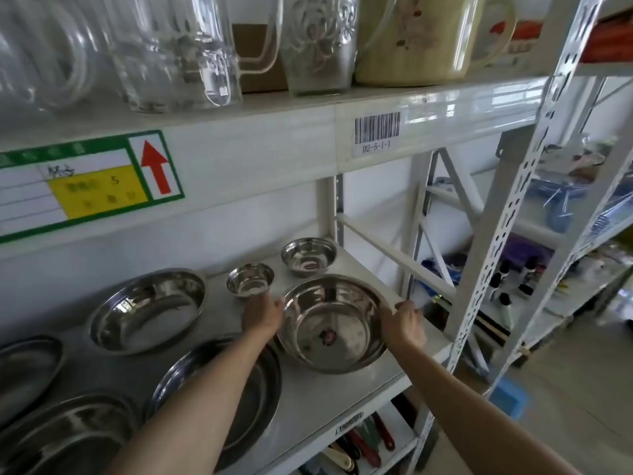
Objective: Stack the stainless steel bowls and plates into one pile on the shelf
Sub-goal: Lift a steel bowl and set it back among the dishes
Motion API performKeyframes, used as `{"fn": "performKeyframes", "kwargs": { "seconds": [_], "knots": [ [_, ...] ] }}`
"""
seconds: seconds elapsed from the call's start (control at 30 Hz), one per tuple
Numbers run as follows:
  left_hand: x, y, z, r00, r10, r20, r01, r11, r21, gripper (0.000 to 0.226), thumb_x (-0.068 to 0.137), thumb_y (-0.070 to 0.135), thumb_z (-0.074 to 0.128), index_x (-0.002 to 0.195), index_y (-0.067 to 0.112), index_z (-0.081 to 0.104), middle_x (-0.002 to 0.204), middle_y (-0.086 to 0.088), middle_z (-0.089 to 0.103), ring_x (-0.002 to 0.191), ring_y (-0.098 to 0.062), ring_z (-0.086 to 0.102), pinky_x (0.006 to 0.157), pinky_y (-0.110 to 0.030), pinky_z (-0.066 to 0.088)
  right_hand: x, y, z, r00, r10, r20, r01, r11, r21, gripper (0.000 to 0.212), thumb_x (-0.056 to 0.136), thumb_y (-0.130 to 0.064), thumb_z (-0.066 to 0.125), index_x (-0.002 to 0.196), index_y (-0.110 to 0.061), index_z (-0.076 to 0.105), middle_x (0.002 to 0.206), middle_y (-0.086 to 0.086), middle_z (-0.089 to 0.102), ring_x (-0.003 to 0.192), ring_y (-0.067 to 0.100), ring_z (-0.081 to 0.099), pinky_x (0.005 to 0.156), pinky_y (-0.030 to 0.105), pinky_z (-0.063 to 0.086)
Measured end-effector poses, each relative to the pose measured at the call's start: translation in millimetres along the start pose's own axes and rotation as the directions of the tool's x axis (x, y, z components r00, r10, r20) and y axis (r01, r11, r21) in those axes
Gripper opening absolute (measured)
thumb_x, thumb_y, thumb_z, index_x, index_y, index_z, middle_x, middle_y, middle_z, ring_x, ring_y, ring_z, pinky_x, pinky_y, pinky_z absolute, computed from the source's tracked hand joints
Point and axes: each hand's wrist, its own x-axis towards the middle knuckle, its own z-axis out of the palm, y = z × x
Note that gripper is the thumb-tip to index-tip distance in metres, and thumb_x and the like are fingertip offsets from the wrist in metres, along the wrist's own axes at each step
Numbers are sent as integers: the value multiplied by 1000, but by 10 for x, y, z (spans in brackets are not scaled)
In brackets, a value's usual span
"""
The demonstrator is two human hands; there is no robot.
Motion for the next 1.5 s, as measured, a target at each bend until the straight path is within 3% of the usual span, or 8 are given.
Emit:
{"fn": "performKeyframes", "kwargs": {
  "seconds": [0.13, 0.3, 0.47, 0.6, 0.97, 1.13, 1.33, 1.5],
  "knots": [
    [9, 68, 53, 999, 0, 41, -2, 1000, 30, 45, 98, 33, 40, 113, -2, 63, 124, -24, 62, 115, -39, 59, 92, -42, 48, 21, 26, 59, 994, 83, 64, -87, 995, 46, 37, 96, -44, 42, 114, -13, 48, 104, 8, 56, 86, 23, 57, 78, 39, 47],
    [15, 119, 158, 1000, 18, 10, -18, 999, 37, 37, 97, 20, 40, 110, -5, 65, 120, -25, 64, 113, -39, 60, 91, -40, 48, 31, 80, 121, 995, 51, 80, -57, 996, 73, 32, 101, -40, 35, 104, -12, 53, 85, 5, 57, 70, 16, 53, 58, 30, 38],
    [45, 47, 176, 1000, 21, 2, -21, 1000, 19, 20, 85, 17, 58, 93, 4, 71, 101, -15, 73, 97, -34, 67, 78, -35, 52, 38, 116, 213, 999, 21, 28, -25, 988, 150, 31, 100, -39, 37, 96, -14, 56, 83, 8, 61, 73, 23, 60, 67, 36, 50],
    [60, 24, 170, 1000, 19, -8, -20, 998, -52, 24, 91, 15, 49, 89, -1, 67, 96, -17, 70, 90, -33, 65, 68, -31, 39, 21, 108, 216, 1000, -3, -13, 6, 979, 202, 29, 101, -33, 40, 95, -12, 58, 81, 9, 60, 70, 22, 59, 62, 32, 46],
    [-24, 103, -26, 992, 43, -117, -66, 979, -194, 32, 99, 21, 42, 109, 1, 66, 108, -18, 69, 102, -35, 63, 73, -30, 37, 14, -114, 58, 995, -50, -86, 69, 968, 240, 28, 100, -32, 42, 92, -12, 60, 81, 11, 62, 77, 27, 64, 76, 43, 55],
    [-77, 83, -232, 977, 46, -207, -97, 966, -242, 32, 99, 17, 42, 96, -1, 67, 99, -20, 70, 93, -34, 64, 68, -29, 34, -16, -303, 18, 990, -113, -86, 131, 957, 259, 27, 101, -28, 44, 96, -8, 61, 85, 14, 63, 79, 29, 64, 78, 44, 56],
    [-97, -74, -478, 957, -4, -291, -78, 961, -266, 29, 96, 16, 46, 99, -1, 69, 102, -24, 69, 96, -39, 63, 73, -34, 41, -113, -533, 77, 975, -215, -51, 221, 948, 228, 30, 102, -29, 41, 91, -9, 59, 77, 9, 60, 68, 21, 59, 62, 29, 47],
    [-166, -265, -676, 943, -43, -330, -71, 943, -326, 29, 95, 16, 45, 91, 1, 69, 94, -21, 71, 87, -36, 64, 65, -30, 35, -230, -731, 131, 970, -242, 7, 231, 938, 259, 29, 102, -32, 41, 88, -13, 59, 80, 12, 63, 69, 22, 61, 64, 32, 51]
  ]
}}
